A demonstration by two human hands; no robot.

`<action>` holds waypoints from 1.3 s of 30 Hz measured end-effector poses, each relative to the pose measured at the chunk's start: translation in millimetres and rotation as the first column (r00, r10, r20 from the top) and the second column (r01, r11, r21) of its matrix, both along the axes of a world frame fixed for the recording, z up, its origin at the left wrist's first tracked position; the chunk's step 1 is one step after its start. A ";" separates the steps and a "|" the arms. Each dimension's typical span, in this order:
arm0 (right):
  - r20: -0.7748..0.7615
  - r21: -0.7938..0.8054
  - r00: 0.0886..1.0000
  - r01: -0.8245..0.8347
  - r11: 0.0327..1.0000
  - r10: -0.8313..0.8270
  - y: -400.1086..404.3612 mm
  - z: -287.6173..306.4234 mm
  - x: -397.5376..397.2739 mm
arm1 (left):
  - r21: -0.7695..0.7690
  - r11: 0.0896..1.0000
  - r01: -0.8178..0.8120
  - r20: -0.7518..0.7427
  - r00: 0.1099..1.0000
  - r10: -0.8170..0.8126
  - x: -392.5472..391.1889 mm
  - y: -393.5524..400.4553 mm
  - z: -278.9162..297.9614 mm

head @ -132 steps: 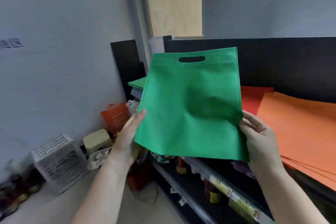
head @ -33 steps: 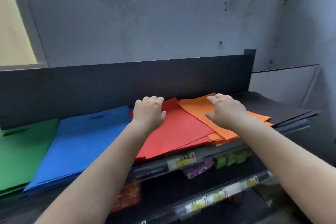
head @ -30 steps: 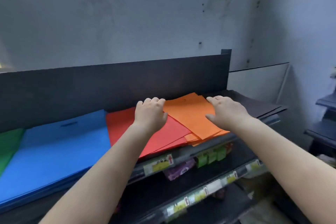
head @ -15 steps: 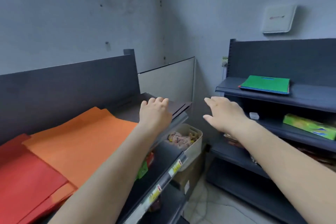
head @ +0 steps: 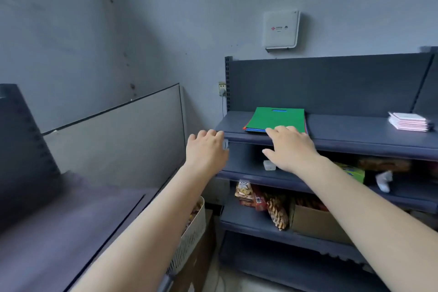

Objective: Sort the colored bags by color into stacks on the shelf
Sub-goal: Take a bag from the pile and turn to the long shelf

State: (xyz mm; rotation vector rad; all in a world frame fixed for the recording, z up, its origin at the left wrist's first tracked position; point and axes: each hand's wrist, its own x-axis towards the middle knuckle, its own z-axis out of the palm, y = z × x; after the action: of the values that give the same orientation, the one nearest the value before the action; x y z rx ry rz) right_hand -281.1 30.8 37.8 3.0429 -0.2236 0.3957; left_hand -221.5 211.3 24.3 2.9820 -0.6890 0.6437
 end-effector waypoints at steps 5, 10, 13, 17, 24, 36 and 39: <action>-0.017 0.024 0.998 0.056 0.998 -0.055 -56.2 -15.0 46.5 | 0.034 0.998 0.049 -0.028 0.998 -0.048 59.3 -58.8 -14.0; -0.016 0.041 0.997 0.083 0.996 -0.082 -119.1 -29.9 97.8 | 0.045 0.996 0.076 -0.047 0.996 -0.074 120.3 -116.0 -29.1; -0.032 0.061 0.996 0.080 0.995 -0.078 -154.2 -39.6 128.4 | 0.034 0.996 0.079 -0.070 0.995 -0.077 152.9 -146.3 -37.8; -0.068 0.083 0.995 0.076 0.994 -0.071 -193.2 -55.7 166.8 | 0.031 0.998 0.062 -0.094 0.994 -0.059 192.1 -181.1 -52.0; -0.118 0.143 0.987 0.123 0.982 -0.106 -245.8 -80.4 226.8 | 0.017 0.997 0.077 -0.170 0.983 -0.073 255.9 -227.5 -80.0; -0.141 0.381 0.919 0.393 0.837 -0.367 -299.6 -127.6 297.2 | -0.230 0.967 0.112 -0.345 0.919 -0.189 357.3 -260.6 -127.9; -0.125 0.490 0.901 0.420 0.764 -0.415 -305.1 -134.1 299.9 | -0.269 0.951 0.149 -0.319 0.918 -0.235 361.4 -262.9 -133.8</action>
State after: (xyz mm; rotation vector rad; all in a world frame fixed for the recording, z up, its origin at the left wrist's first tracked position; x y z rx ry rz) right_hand 18.8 -274.3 -96.3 3.3315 -1.1615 0.3243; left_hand 140.0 -51.6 -109.4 2.6559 -0.7972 0.1624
